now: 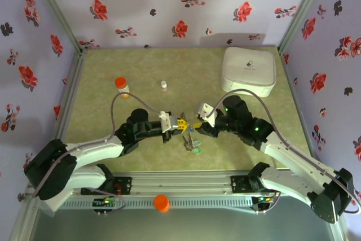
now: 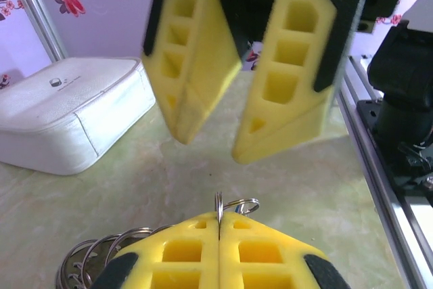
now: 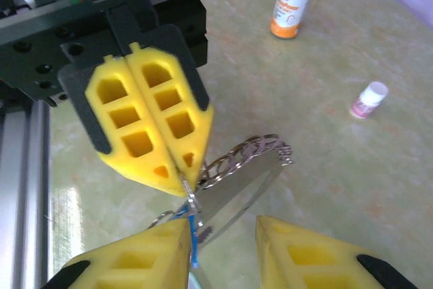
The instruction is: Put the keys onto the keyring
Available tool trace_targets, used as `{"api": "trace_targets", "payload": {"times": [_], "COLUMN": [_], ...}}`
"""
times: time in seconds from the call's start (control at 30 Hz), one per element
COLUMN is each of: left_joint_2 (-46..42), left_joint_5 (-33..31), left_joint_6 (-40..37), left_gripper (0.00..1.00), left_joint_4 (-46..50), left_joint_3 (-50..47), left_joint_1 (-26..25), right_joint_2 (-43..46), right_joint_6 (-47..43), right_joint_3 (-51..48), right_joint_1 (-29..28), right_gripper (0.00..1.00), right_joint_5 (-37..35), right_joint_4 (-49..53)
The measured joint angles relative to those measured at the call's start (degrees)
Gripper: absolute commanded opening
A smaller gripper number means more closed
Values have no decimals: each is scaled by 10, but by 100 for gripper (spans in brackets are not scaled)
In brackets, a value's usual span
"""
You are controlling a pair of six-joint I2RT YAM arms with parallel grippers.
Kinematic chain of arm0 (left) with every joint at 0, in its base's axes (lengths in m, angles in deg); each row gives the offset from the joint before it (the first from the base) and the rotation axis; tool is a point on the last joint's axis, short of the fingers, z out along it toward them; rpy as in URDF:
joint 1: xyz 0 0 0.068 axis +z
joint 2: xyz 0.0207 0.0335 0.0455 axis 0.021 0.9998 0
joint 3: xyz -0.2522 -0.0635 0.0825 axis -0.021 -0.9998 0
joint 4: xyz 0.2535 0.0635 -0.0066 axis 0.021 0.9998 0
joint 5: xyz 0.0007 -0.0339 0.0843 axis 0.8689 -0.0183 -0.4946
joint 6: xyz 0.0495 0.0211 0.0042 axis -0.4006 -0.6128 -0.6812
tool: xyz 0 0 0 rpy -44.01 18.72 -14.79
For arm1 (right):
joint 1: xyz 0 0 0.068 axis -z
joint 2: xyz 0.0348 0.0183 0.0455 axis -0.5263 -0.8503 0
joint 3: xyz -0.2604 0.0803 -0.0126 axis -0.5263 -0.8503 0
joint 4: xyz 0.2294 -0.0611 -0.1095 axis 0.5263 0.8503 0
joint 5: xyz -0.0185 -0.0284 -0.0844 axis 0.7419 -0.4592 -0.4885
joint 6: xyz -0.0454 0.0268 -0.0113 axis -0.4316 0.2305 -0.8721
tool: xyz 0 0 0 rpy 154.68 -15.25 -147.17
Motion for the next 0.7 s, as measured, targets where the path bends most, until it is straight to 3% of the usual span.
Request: {"api": "trace_targets", "payload": {"times": [0.3, 0.7], "left_joint_2": [18, 18], "left_joint_5": [-10, -12], "left_joint_6": [42, 52], "left_gripper": [0, 0], "left_joint_4": [-91, -112], "left_joint_3": [-21, -21], "left_joint_1": [0, 0], "right_joint_2": [14, 1], "right_joint_6": [37, 41], "right_joint_3": [-64, -69], "right_joint_1": [0, 0], "right_gripper": [36, 39], "right_joint_5": [0, -2], "right_joint_4": [-45, -92]}}
